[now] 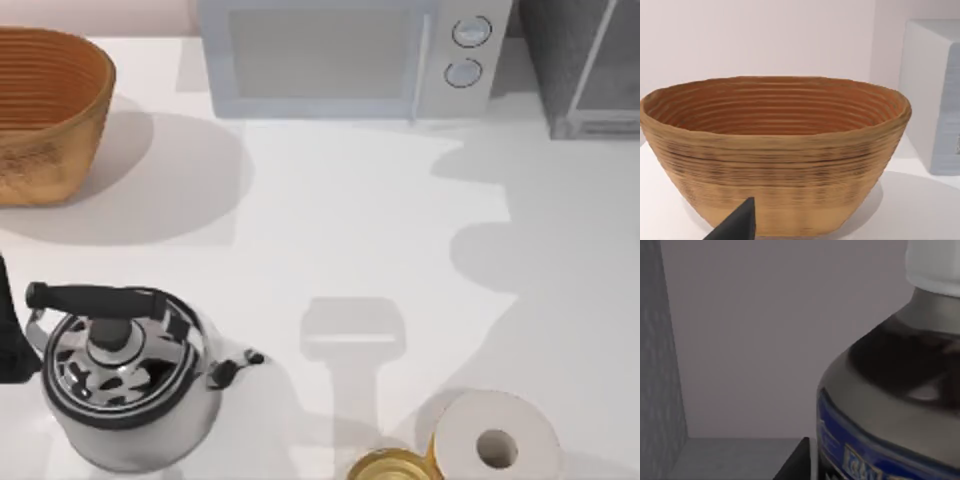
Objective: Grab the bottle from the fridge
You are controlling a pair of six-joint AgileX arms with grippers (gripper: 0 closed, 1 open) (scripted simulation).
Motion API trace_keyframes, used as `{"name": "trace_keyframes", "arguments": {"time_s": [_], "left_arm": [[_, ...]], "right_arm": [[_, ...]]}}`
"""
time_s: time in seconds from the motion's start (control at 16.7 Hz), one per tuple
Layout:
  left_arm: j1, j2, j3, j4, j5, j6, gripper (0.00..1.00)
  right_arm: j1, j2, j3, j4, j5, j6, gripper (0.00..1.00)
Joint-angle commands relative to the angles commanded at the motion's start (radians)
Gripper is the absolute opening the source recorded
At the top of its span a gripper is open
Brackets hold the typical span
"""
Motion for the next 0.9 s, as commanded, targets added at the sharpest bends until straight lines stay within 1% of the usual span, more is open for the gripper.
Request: {"name": "trace_keyframes", "arguments": {"time_s": [0.24,0.42,0.9], "left_arm": [[0.0,0.0,0.0,0.0,0.0,0.0,1.0],[0.0,0.0,0.0,0.0,0.0,0.0,1.0],[0.0,0.0,0.0,0.0,0.0,0.0,1.0]], "right_arm": [[-0.027,-0.128,-0.216,0.068,-0.024,0.004,0.0],[-0.043,-0.205,-0.323,0.11,-0.039,0.008,0.0],[-0.037,-0.244,-0.349,0.104,-0.038,0.008,0.0]]}}
